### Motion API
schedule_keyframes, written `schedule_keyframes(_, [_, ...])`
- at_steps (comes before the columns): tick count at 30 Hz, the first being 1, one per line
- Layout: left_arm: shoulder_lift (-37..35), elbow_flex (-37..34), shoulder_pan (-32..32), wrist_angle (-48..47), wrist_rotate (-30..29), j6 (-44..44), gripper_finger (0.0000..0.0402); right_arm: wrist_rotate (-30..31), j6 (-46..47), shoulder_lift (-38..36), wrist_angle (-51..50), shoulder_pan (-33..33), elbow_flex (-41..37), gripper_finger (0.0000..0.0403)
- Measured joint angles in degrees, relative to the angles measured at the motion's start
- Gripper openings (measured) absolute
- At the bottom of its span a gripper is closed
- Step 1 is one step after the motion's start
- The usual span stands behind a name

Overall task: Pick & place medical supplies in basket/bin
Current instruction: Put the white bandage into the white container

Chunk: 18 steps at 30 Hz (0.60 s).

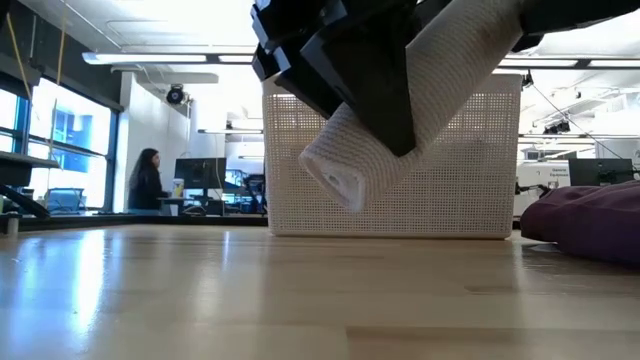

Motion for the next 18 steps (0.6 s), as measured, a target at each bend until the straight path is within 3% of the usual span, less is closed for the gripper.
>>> schedule_keyframes(8, [-0.7,0.0,0.0,0.3,-0.8,0.0,0.0179,3.1,0.0,0.0,0.3,0.0,0.0,0.0295])
schedule_keyframes(18, [-0.7,0.0,0.0,0.3,-0.8,-0.2,0.0179,4.9,-1.1,0.0,0.2,0.0,0.0,0.0191])
